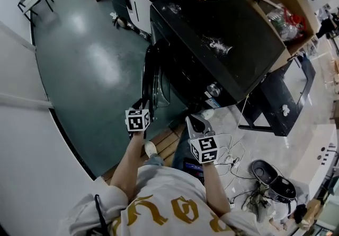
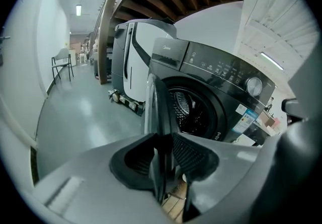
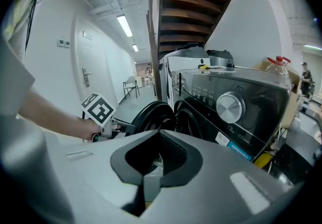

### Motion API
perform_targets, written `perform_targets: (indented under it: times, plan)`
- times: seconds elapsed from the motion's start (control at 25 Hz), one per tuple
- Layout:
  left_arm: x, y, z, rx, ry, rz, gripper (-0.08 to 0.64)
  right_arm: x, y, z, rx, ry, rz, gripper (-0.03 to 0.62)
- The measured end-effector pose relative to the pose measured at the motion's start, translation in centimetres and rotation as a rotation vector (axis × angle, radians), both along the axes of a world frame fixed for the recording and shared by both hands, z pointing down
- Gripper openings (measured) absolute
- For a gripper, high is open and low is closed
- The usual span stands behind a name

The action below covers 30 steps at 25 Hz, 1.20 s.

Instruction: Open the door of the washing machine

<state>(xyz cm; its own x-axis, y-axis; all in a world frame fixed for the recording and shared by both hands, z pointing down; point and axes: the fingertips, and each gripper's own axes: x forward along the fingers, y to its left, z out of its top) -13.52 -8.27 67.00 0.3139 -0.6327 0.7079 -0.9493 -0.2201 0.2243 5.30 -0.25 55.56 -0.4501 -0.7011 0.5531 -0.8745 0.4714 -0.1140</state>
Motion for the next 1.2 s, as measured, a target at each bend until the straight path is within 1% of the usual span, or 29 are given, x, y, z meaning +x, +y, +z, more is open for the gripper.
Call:
perform_targets:
  times: [0.16, 0.36, 0.88, 1.2]
  plan:
    - [-1.8, 0.0, 0.1, 0.009, -0.024, -0.005, 0.121, -0.8, -0.1, 0.2, -0.001, -0.003, -0.012, 0.015]
    - [-4.2, -0.2, 0.1, 0.026, -0.037, -0.035, 0.121, -1.7, -0.3, 0.3, -0.002, -0.002, -0.024, 0.015]
    - [-10.2, -1.2, 0.1, 0.038, -0.103, -0.073, 0.129, -4.2, -1.3, 0.2, 0.007, -0.01, -0.047, 0.015]
    - [-13.7, -2.4, 0.1, 0.05, -0.12, -0.128, 0.14, -4.2, -1.5, 0.2, 0.01, 0.003, -0.036, 0.015]
